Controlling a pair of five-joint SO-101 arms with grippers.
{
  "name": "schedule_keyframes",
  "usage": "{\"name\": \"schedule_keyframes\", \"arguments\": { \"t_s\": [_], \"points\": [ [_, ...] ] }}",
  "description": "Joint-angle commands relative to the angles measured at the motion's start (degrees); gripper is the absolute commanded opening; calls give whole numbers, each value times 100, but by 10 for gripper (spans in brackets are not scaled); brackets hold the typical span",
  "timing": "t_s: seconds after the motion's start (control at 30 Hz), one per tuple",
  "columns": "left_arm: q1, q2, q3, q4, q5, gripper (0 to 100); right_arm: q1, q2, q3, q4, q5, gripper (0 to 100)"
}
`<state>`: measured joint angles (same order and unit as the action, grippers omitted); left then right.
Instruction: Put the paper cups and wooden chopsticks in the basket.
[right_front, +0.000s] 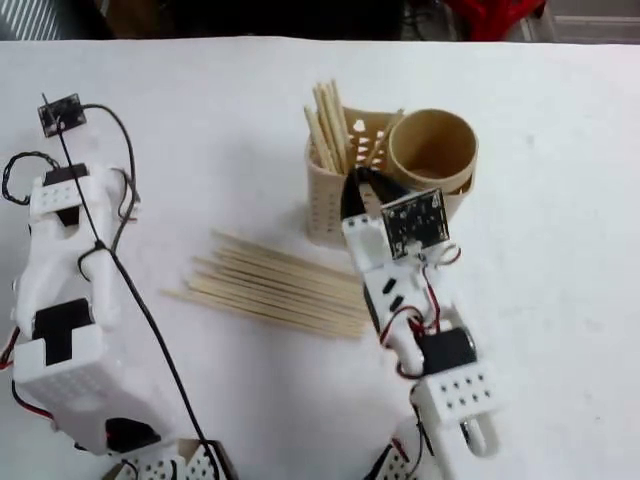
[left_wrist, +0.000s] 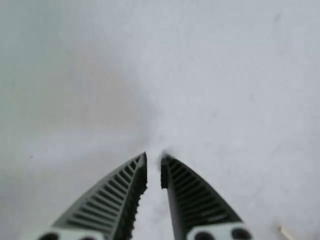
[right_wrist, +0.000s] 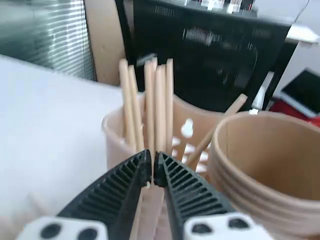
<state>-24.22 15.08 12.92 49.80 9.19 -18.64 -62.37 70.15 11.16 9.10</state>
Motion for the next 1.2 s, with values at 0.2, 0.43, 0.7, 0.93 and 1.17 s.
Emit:
{"name": "schedule_keyframes", "arguments": {
  "t_s": [0.2,0.43,0.7,0.93,1.17],
  "points": [
    [92,-22,0,-79,-70,72,-1780,-1147,976,1147,1609,24],
    [92,-22,0,-79,-70,72,-1991,-1182,1758,-207,2224,24],
    [92,-31,0,-70,-70,71,-1754,-1191,1741,-268,2207,24],
    [84,-31,0,-62,-70,70,-1780,-1191,1749,-268,2207,24],
    [84,-31,0,-62,-70,72,-1780,-1191,1758,-277,2207,24]
  ]
}}
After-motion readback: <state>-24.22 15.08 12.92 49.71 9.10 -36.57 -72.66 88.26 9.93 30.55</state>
